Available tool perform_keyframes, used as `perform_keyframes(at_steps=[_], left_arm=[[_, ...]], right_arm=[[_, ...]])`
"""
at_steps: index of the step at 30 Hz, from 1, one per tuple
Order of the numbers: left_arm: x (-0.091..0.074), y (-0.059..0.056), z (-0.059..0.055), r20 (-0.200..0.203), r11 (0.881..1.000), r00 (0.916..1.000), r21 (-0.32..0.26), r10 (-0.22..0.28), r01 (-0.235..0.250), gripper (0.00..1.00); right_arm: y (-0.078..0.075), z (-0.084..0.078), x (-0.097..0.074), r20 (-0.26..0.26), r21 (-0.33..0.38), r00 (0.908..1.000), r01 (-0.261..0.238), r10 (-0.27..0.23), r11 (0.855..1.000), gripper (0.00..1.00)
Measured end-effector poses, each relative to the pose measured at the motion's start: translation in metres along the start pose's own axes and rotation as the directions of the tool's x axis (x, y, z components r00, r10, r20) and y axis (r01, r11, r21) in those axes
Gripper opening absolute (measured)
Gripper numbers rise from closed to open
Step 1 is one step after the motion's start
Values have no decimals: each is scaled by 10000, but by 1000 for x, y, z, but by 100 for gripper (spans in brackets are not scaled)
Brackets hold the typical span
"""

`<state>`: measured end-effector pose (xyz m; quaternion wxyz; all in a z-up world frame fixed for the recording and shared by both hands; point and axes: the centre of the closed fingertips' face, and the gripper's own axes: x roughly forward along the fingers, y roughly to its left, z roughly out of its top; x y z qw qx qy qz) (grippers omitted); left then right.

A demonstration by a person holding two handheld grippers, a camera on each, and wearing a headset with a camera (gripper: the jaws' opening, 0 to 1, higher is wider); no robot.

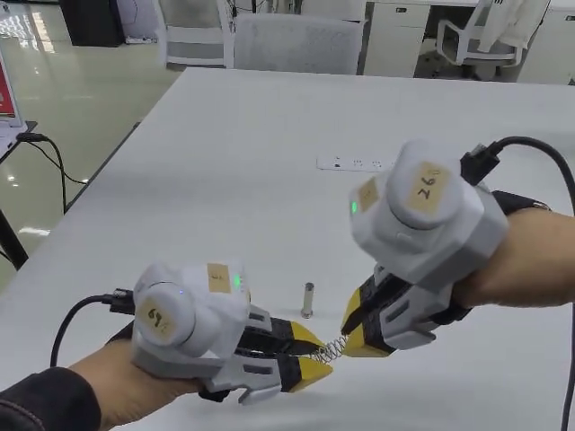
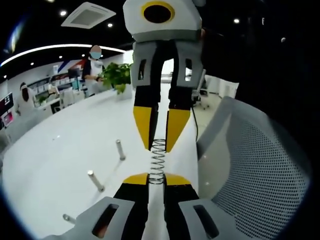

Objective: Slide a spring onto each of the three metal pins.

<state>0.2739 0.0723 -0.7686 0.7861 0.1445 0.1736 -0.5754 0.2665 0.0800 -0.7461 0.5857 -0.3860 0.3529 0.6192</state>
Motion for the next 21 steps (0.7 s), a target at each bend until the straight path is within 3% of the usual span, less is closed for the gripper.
perform_keyframes(at_steps=[10, 17, 20, 21], left_arm=[[1, -3, 2, 39, 9999, 9999, -17, -129, 129, 2], [0, -1, 3, 135, 9998, 9998, -156, -119, 121, 2], [1, -2, 3, 145, 9998, 9998, -133, -137, 139, 2], [1, -3, 2, 100, 9998, 9998, -129, -161, 162, 2]], right_arm=[[2, 20, -3, 352, -268, 9991, 238, -228, 9994, 7], [-1, 21, -1, 376, -279, 9989, 307, -296, 9991, 7], [-3, 20, -3, 400, -258, 9985, 385, -375, 9989, 13], [1, 19, -3, 443, -13, 9989, 120, -120, 9999, 17]])
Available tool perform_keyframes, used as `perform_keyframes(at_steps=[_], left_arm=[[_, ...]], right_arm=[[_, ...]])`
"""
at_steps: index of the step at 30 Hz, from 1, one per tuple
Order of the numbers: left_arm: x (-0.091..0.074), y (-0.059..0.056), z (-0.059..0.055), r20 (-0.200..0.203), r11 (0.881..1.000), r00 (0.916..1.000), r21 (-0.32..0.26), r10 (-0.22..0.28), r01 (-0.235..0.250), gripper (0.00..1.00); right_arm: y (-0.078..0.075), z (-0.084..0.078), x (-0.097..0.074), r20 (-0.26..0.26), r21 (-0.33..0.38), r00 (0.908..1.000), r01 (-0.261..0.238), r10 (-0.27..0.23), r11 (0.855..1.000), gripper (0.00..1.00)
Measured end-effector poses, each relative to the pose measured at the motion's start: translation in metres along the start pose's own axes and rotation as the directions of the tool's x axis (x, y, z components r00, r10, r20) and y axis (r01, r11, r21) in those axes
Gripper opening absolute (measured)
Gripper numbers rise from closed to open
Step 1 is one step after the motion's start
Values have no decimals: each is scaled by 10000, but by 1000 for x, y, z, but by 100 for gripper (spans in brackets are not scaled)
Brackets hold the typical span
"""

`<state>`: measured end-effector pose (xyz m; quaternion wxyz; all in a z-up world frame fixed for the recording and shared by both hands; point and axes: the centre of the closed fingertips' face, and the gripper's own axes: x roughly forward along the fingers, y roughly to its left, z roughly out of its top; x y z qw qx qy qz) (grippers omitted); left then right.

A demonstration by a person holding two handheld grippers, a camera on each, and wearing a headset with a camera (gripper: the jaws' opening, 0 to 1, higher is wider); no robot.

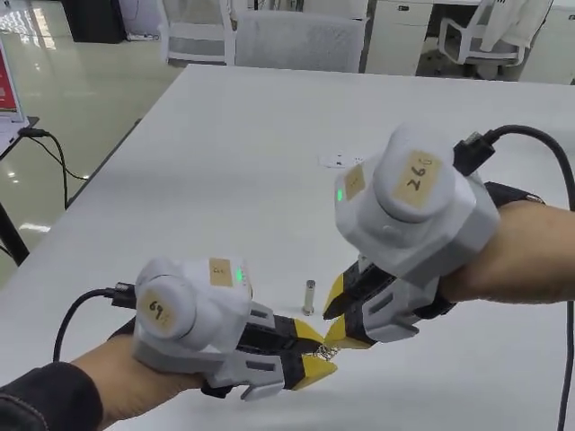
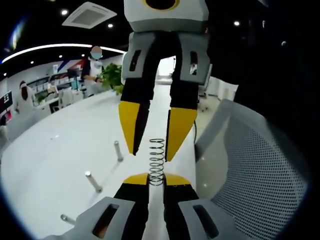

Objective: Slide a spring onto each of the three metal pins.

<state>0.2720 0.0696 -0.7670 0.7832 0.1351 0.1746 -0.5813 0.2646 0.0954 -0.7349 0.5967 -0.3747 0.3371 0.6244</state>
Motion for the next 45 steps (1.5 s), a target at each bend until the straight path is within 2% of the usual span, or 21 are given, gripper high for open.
perform_keyframes(at_steps=[4, 7, 21, 26, 29, 36, 43, 45], left_arm=[[0, 1, -1, -7, 10000, 10000, 17, 47, -47, 2], [-1, 2, 2, 101, 10000, 9999, -3, 88, -88, 2], [-3, 5, 9, 487, 9996, 9986, -173, 226, -218, 2], [-3, 7, 10, 587, 9990, 9976, -303, 360, -342, 3], [-4, 8, 12, 564, 9989, 9974, -161, 458, -450, 4], [-9, 15, 10, 525, 9969, 9963, -439, 674, -651, 12], [-19, 18, 10, 496, 9950, 9953, -592, 837, -807, 22], [-23, 19, 9, 379, 9945, 9956, -631, 858, -833, 24]], right_arm=[[2, -9, 3, -432, -65, 9991, -54, 51, 10000, 16], [2, -14, 9, -533, 72, 9984, -188, 192, 9998, 16], [-3, -14, 13, -302, 600, 9993, -217, 235, 9980, 8], [-5, -12, 12, -388, 670, 9991, -137, 164, 9977, 8], [-5, -11, 10, -427, 616, 9989, -149, 176, 9980, 8], [-8, -16, 7, -632, 661, 9979, -111, 153, 9978, 8], [-20, -27, -3, -832, 873, 9965, 162, -89, 9960, 8], [-24, -31, -6, -935, 925, 9955, 269, -183, 9953, 8]])
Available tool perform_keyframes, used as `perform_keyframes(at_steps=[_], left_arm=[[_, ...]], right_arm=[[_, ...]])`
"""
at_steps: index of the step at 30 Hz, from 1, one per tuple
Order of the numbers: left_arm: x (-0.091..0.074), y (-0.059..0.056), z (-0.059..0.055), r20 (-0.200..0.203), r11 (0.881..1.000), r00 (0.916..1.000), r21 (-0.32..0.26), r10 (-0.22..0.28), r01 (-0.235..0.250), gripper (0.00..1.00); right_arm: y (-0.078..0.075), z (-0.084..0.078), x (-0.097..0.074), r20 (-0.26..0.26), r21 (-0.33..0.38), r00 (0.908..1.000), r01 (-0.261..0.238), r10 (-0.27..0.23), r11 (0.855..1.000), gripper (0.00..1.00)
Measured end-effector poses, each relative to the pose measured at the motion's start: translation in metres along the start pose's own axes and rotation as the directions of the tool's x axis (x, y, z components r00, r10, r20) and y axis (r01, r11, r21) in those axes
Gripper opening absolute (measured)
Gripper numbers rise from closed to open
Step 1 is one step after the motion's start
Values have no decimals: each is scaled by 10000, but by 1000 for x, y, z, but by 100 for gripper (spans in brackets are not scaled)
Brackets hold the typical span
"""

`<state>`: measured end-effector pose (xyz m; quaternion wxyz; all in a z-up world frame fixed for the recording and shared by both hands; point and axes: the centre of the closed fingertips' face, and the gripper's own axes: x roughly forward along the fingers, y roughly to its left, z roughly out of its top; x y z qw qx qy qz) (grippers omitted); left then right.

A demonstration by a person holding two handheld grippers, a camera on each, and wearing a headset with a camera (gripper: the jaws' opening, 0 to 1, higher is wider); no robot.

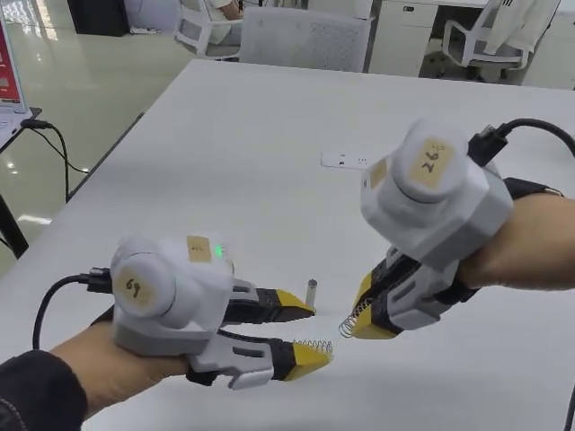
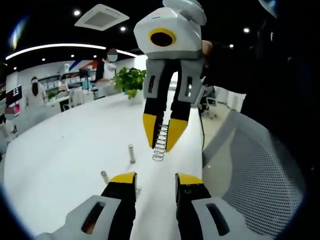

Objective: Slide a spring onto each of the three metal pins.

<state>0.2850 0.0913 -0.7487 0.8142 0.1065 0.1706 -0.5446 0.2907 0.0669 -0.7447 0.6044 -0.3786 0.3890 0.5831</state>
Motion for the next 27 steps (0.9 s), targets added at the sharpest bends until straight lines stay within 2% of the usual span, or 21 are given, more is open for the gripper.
perform_keyframes(at_steps=[9, 14, 17, 21, 27], left_arm=[[-26, 10, -4, -184, 9987, 9987, 146, 482, -480, 31], [-38, 19, -12, -300, 9963, 9960, 149, 847, -842, 33], [-46, 25, -21, -431, 9940, 9930, -7, 1095, -1097, 35], [-57, 32, -27, -390, 9875, 9874, -306, 1535, -1548, 37], [-67, 38, -30, -135, 9747, 9776, -751, 2099, -2104, 41]], right_arm=[[-16, -14, -8, -362, 190, 9989, 303, -296, 9994, 8], [-24, -19, -12, -464, 277, 9982, 394, -381, 9988, 8], [-29, -23, -14, -512, 383, 9976, 489, -470, 9981, 8], [-38, -31, -19, -640, 571, 9959, 674, -637, 9961, 8], [-58, -48, -27, -1165, 757, 9871, 1195, -1102, 9899, 8]])
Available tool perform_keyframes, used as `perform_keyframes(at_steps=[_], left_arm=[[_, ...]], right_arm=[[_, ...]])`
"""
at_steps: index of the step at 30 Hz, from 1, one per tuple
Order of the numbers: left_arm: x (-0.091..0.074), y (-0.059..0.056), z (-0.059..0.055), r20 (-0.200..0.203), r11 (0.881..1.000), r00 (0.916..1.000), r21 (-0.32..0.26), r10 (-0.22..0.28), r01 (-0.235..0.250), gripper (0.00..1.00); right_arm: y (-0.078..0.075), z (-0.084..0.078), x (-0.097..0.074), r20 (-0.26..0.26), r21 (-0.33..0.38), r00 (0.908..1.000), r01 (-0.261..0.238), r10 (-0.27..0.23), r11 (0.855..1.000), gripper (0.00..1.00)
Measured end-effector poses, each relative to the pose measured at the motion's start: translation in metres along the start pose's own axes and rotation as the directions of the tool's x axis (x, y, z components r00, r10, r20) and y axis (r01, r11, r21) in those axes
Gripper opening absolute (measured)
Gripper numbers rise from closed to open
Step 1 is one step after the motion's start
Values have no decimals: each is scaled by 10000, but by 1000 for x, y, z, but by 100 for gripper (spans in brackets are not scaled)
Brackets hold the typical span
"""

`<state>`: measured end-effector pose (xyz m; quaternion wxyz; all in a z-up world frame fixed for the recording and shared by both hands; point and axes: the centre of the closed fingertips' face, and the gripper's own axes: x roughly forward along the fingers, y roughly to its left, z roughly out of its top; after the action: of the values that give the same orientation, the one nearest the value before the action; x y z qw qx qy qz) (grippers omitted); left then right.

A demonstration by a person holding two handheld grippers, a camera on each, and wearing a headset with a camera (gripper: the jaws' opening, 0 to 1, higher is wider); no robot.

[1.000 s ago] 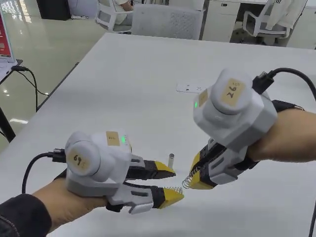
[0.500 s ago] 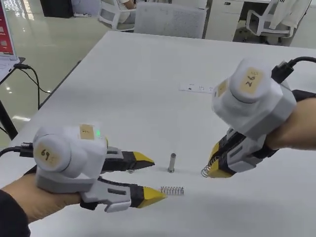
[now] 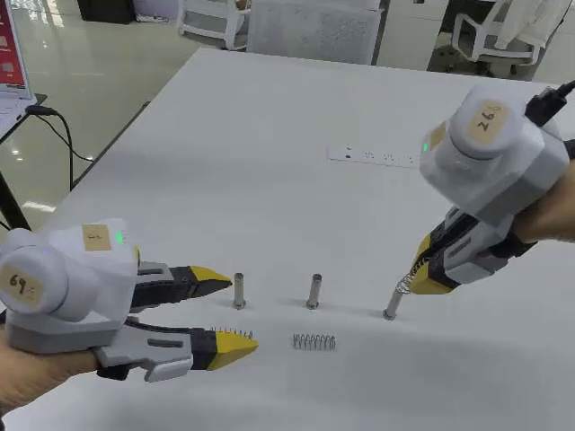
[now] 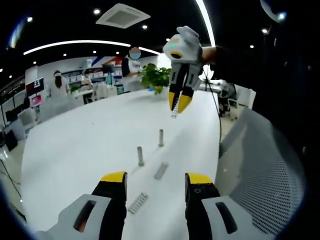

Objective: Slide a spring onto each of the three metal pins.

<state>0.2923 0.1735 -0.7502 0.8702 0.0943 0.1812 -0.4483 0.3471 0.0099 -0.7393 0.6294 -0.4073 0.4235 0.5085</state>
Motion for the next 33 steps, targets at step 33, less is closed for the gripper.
perform_keyframes(at_steps=[33], left_arm=[[5, -5, -6, 244, 9971, 9990, -677, 372, -355, 47]], right_arm=[[-30, -17, 53, -1465, 59, 9886, -338, 343, 9994, 8]])
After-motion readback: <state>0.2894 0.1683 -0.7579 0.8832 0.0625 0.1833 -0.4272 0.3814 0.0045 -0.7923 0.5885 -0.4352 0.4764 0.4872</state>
